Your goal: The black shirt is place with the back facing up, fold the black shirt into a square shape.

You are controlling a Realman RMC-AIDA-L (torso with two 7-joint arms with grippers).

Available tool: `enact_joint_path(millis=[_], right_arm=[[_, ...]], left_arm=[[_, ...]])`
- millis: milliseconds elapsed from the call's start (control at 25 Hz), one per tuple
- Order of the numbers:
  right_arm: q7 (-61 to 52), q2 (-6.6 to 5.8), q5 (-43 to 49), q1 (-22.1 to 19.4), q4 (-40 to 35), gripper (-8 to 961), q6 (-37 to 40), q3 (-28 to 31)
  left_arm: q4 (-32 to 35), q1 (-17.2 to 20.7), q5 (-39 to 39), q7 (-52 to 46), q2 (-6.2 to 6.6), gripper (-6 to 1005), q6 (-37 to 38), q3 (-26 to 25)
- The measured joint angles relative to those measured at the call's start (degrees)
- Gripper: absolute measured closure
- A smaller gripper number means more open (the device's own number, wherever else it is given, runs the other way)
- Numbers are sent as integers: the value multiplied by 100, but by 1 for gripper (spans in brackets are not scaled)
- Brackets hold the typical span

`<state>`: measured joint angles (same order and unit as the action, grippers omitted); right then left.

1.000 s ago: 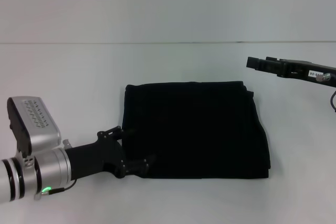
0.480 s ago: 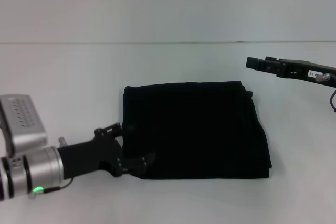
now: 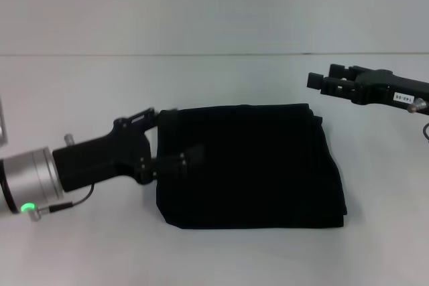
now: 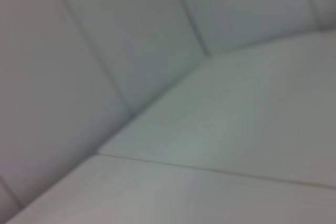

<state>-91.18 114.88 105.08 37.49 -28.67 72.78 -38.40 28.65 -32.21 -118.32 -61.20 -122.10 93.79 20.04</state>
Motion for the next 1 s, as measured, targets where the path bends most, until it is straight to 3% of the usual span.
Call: enact_joint_path(millis=[200, 400, 600, 1000], right_arm=[[889, -7, -358, -179, -6, 129, 969, 1], [1021, -92, -304, -263, -123, 127, 1421, -40], [557, -196, 206, -170, -383, 126, 1412, -79], [-279, -266, 1557, 396, -562, 130, 1118, -80]], left_arm=[[64, -238, 79, -458, 133, 104, 261, -11], [386, -452, -31, -1008, 275, 104, 145, 125], [830, -600, -272, -1537, 313, 105, -96, 426], [1021, -851, -941, -2307, 318, 112, -985, 1240]])
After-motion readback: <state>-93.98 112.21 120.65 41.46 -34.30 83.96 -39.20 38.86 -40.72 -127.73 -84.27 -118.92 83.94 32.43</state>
